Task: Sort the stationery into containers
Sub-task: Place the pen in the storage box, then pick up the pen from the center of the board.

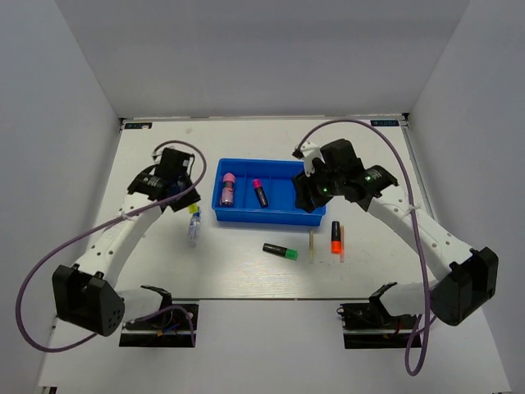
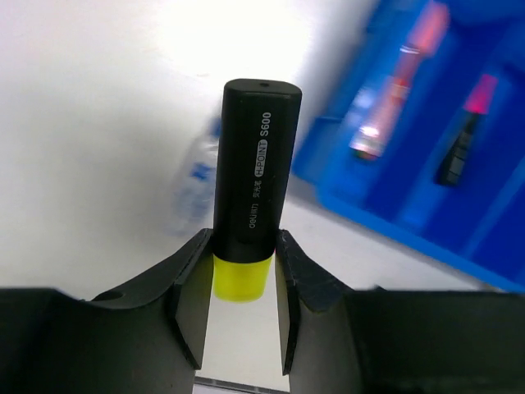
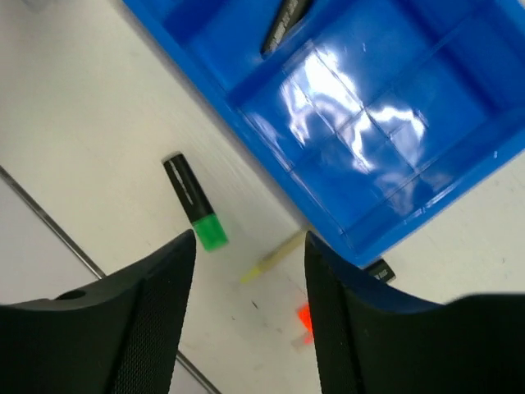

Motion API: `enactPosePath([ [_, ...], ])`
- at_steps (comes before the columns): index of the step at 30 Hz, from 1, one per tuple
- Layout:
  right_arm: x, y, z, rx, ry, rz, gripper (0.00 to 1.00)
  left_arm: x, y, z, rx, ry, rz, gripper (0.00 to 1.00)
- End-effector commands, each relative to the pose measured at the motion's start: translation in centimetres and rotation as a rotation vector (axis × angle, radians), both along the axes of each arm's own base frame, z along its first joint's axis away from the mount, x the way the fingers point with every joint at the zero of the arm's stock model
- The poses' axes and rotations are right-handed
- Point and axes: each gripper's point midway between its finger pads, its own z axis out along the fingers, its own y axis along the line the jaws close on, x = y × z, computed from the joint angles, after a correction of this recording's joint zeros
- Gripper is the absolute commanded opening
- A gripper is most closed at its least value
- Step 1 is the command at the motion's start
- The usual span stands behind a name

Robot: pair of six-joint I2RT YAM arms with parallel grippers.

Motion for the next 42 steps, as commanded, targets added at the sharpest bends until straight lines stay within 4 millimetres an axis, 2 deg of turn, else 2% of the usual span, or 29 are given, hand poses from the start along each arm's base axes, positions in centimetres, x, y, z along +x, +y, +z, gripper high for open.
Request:
enactPosePath([
  [1,0.5,-2.1,-2.1,-0.081,-0.044,-0.014,0.59,2.4,-5.8,2.5,-0.077,-0.075,-0.211,0.0],
  [2,0.0,-2.4,-2.7,-0.091,-0.042,0.005,0.32,3.4,-7.3,3.0,-0.081,-0.083,-0.287,0.0],
  [3,-0.2,-2.6,-2.8,-0.088,-0.044,0.015,0.17,4.1,-9.0,2.3,-0.077,-0.067,-0.337,0.0],
  [4,-1.1,-2.7,-2.7,-0.079,-0.056,0.052,0.09,4.8,-11.1,2.3,-0.069,-0.065,-0.403,0.0],
  [5,-1.3,-2.7,-2.7,-0.075,-0.066,0.077,0.0,5.5,-12.8,3.8,-0.075,-0.101,-0.442,0.0],
  [7,-1.7,-3.3,-3.3,-0.079,-0.074,0.073,0.0,6.8,-14.5,1.6,-0.049,-0.055,-0.49,0.0],
  [8,-1.5,-3.5,-2.8,-0.072,-0.103,0.062,0.0,7.8,-16.1,3.5,-0.062,-0.103,-0.52,0.0],
  [9,-1.5,-3.9,-3.0,-0.075,-0.109,0.051,0.02,8.1,-16.7,2.4,-0.055,-0.071,-0.532,0.0],
  [11,-1.1,-4.7,-2.9,-0.089,-0.136,0.027,0.09,9.5,-18.0,2.4,-0.055,-0.07,-0.548,0.0],
  [12,-1.0,-5.0,-3.2,-0.099,-0.133,0.021,0.2,9.7,-18.5,1.5,-0.057,-0.042,-0.556,0.0],
  [14,-0.8,-5.6,-3.4,-0.114,-0.145,0.006,0.32,10.1,-19.0,0.5,-0.05,-0.014,-0.565,0.0],
  [15,-0.4,-6.2,-3.5,-0.134,-0.155,-0.018,0.49,10.3,-19.6,0.2,-0.055,-0.011,-0.576,0.0],
  [18,0.6,-7.4,-3.6,-0.169,-0.187,-0.069,0.58,10.2,-20.6,-1.0,-0.059,0.008,-0.592,0.0],
  [20,1.2,-8.2,-3.6,-0.182,-0.185,-0.124,0.58,9.8,-21.0,-1.7,-0.061,0.03,-0.594,0.02],
  [21,1.7,-9.0,-3.7,-0.218,-0.193,-0.166,0.54,9.9,-21.1,-2.4,-0.06,0.044,-0.592,0.04],
  [23,2.2,-10.0,-3.8,-0.231,-0.184,-0.233,0.52,9.5,-21.3,-2.8,-0.057,0.058,-0.598,0.11],
  [24,2.4,-10.5,-4.2,-0.248,-0.175,-0.255,0.52,9.4,-21.3,-3.3,-0.052,0.07,-0.598,0.17],
  [26,2.7,-11.2,-4.2,-0.253,-0.155,-0.31,0.52,9.4,-21.3,-3.5,-0.05,0.072,-0.595,0.37],
  [28,2.7,-12.0,-4.9,-0.278,-0.105,-0.372,0.52,9.5,-21.4,-3.6,-0.05,0.074,-0.597,0.41],
  [29,3.2,-12.4,-4.8,-0.28,-0.093,-0.403,0.52,9.5,-21.5,-3.7,-0.05,0.077,-0.596,0.48],
  [30,3.2,-12.6,-5.0,-0.271,-0.068,-0.444,0.52,9.7,-21.5,-3.8,-0.051,0.079,-0.592,0.51],
  [32,2.9,-13.4,-6.1,-0.3,0.002,-0.471,0.52,10.0,-21.8,-3.3,-0.056,0.067,-0.592,0.61],
  [35,2.2,-13.3,-7.1,-0.276,0.081,-0.48,0.52,10.3,-21.9,-2.5,-0.055,0.048,-0.596,0.75],
  [40,1.4,-13.4,-8.6,-0.226,0.188,-0.537,0.52,10.0,-21.2,0.2,-0.056,-0.006,-0.591,0.73],
  [41,1.1,-13.1,-9.0,-0.212,0.216,-0.525,0.52,8.8,-20.8,1.3,-0.063,-0.03,-0.598,0.67],
  [42,0.9,-13.2,-9.5,-0.217,0.234,-0.535,0.52,8.4,-20.3,1.5,-0.041,-0.041,-0.588,0.57],
])
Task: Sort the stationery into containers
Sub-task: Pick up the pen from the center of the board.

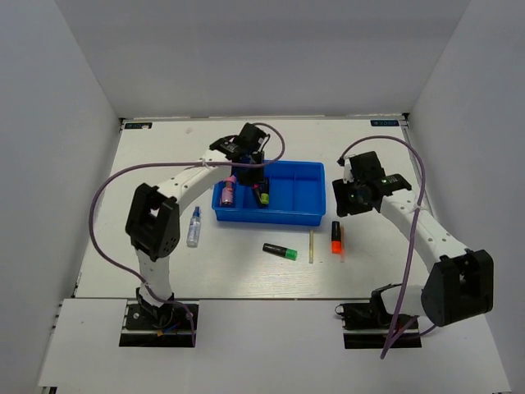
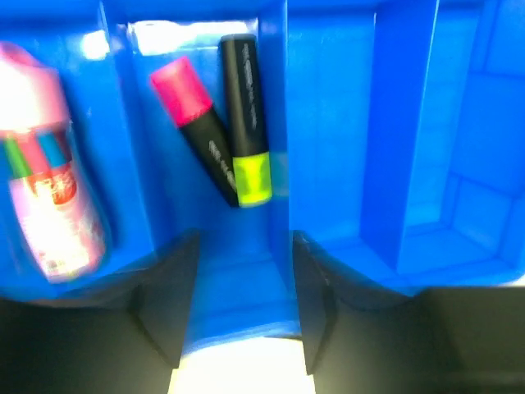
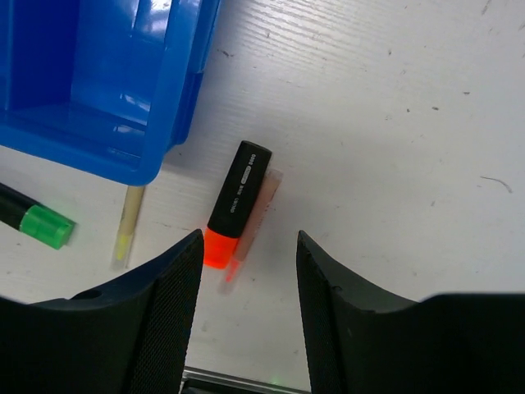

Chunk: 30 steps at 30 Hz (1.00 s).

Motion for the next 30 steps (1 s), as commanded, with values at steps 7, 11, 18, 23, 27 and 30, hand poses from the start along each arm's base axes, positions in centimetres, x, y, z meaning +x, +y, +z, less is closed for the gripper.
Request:
enactPosePath([
  [7,-3.4,2.2,-3.9,0.164,0.242,-0.021,0.5,-10.6,3.2,4.6,0.062,-0.136,-0.058,0.37],
  [11,-3.5,2.3,-5.4,0.163,0.289,-0.041,0.48,-14.8,4.5,3.7,0.025,-0.142,-0.037,0.66],
  [18,-3.0,1.9,-7.2,0.133,0.316,-0.078,0.5,-18.9,8.1,-0.8,0.023,-0.095,0.007,0.72],
  [23,-2.8,1.8,-8.2,0.112,0.343,-0.095,0.5,-20.2,8.7,-2.4,0.021,-0.072,0.022,0.72],
  [27,-2.7,1.8,-8.7,0.108,0.357,-0.101,0.5,-20.8,8.9,-3.5,0.02,-0.062,0.03,0.72],
  [30,-2.8,1.6,-9.2,0.089,0.372,-0.106,0.5,-21.1,8.8,-3.7,0.01,-0.058,0.028,0.72],
])
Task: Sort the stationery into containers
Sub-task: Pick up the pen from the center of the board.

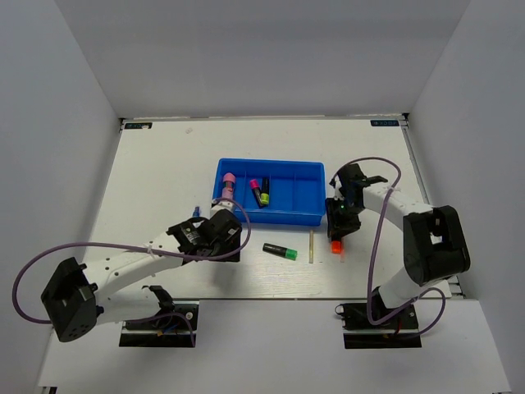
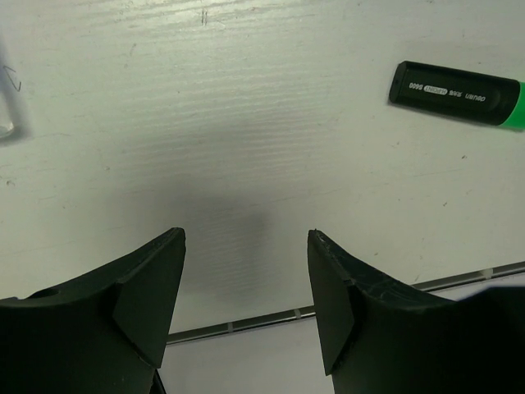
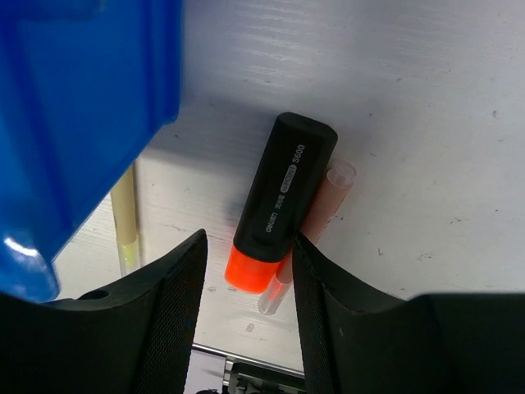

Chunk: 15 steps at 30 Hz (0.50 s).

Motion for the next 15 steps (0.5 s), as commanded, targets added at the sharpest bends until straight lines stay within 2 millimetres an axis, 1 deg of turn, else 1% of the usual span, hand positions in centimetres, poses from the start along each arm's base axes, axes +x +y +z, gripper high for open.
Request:
enactPosePath([
  [1,0.7,-0.4,-0.5,-0.026,-0.003,-0.032,0.5,0.3,-0.6,0.7,-0.056,-0.04,0.021,0.72],
  [2,0.8,-0.5,-0.5,-0.032,-0.005,-0.032,0.5,0.1,-0.5,0.5,-0.05,-0.033,0.019,0.72],
  [7,0.9,-0.9,-1.0,-0.062,0.012,-0.042,0.5,0.0,-0.7,0.8,-0.059,-0.04,0.015,0.72],
  [15,1.0,-1.4,-1.9,-0.112,0.029,-0.041,0.5,0.0,-0.7,0.6,-0.059,-0.042,0.023,0.72],
])
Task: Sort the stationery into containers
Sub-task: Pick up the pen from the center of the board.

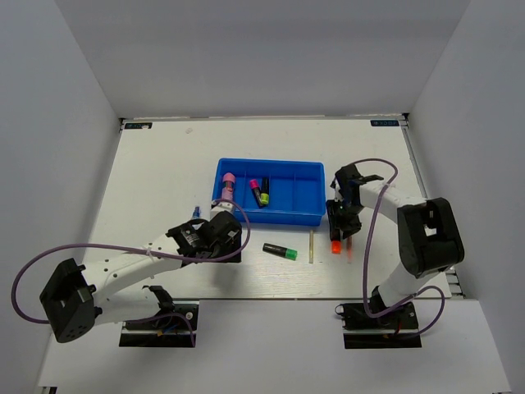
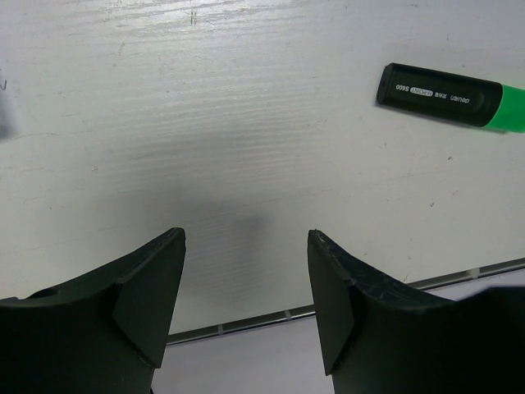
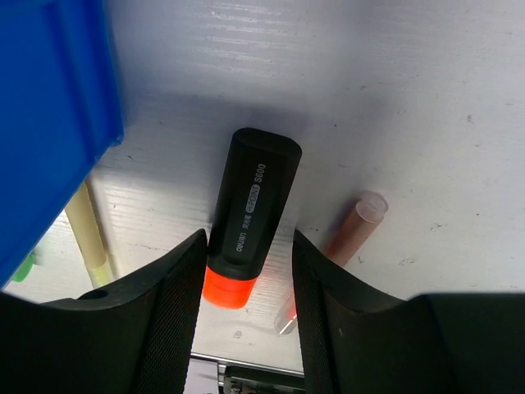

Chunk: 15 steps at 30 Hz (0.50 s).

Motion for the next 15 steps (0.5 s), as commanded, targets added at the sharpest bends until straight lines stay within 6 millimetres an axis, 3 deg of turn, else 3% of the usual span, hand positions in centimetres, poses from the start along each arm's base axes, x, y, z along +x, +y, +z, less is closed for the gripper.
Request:
enactPosePath([
  [1,0.8,-0.5,-0.4,-0.047,-0.011,-0.027,0.5,0.2,-0.2,0.5,-0.027,-0.029,0.013,0.72],
  [4,0.6,-1.1,-1.0,-0.086,0.001,-0.041,0.45,0.0,-0.3,0.2,-0.025,-0.028,0.013,0.72],
  [11,0.0,-1.3,-1.6,-0.084,0.024,-0.042,0.13,-0.3,-0.2,-0.1,-0.021,-0.03,0.016,0.72],
  [13,0.4,-1.2,-0.9,-0.075,0.004,-0.038,0.02,-0.4,-0.3,-0.1,-0.023,-0.03,0.013,0.72],
  [15,1.1,-0.9,0.7,-0.048,-0.048,-0.026,0.0,-0.5,-0.4,-0.1,-0.02,-0.031,0.004,0.72],
])
